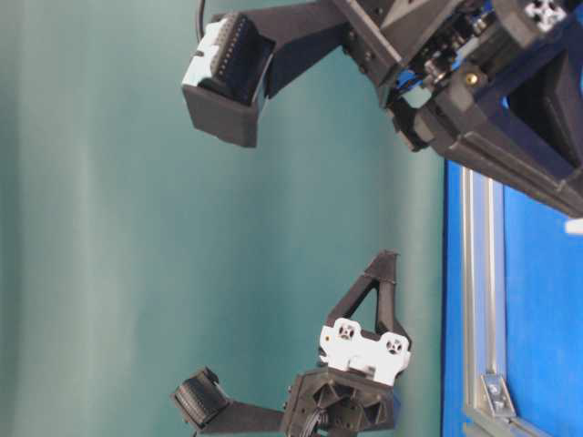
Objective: Insert the wire through the string loop located in the center.
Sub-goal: 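Push the plug leftward through the zip-tie loop with the right gripper, then move the open left gripper right toward the plug past the loop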
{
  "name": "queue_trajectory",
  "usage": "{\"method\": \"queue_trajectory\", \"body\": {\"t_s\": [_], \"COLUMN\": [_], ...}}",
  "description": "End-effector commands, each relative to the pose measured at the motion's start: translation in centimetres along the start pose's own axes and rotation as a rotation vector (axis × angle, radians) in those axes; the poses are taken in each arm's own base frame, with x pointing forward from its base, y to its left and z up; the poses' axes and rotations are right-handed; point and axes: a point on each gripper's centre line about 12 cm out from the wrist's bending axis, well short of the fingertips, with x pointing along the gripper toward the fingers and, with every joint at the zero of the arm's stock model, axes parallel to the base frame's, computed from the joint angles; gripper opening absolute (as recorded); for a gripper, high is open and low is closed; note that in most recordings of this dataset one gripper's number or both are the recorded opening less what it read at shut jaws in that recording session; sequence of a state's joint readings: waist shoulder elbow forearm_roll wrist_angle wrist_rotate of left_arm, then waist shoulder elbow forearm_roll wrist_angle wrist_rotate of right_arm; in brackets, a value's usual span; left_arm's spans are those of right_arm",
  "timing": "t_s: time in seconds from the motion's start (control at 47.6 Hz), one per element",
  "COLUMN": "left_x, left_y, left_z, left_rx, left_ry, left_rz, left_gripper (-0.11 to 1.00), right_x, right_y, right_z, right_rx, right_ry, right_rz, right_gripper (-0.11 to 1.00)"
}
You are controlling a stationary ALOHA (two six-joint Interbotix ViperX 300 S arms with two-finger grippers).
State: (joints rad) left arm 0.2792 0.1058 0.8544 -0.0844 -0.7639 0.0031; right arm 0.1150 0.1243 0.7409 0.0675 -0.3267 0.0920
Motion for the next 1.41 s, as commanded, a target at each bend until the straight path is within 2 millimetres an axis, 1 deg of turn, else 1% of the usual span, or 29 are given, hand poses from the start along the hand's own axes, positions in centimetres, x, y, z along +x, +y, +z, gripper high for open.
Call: {"method": "queue_trajectory", "body": {"t_s": [0.0, 0.294, 0.505, 0.736, 1.198, 1.388], "left_x": [-0.2, -0.2, -0.4, -1.4, -4.4, -5.4], "left_y": [-0.2, -0.4, -1.7, -4.5, -11.8, -14.0], "left_z": [1.4, 1.4, 0.8, 0.0, -0.6, -0.8], "left_rx": [0.0, 0.001, 0.006, 0.009, 0.048, 0.06], "left_ry": [-0.043, -0.041, -0.01, 0.016, 0.026, 0.027], "left_rz": [-0.006, -0.012, -0.046, -0.123, -0.335, -0.399], "left_gripper": [0.0, 0.0, 0.0, 0.0, 0.0, 0.0], "right_x": [-0.1, -0.1, -0.1, -0.1, -0.1, -0.1], "right_y": [0.2, 0.2, 0.2, 0.2, 0.2, 0.2], "right_z": [0.9, 0.9, 0.9, 0.9, 0.9, 1.0], "right_rx": [0.001, 0.0, -0.002, -0.005, -0.005, -0.005], "right_ry": [-0.027, -0.026, -0.029, -0.03, -0.03, -0.032], "right_rz": [0.005, 0.005, 0.005, 0.006, 0.006, 0.006], "right_gripper": [-0.03, -0.03, -0.03, -0.03, -0.03, -0.03]}}
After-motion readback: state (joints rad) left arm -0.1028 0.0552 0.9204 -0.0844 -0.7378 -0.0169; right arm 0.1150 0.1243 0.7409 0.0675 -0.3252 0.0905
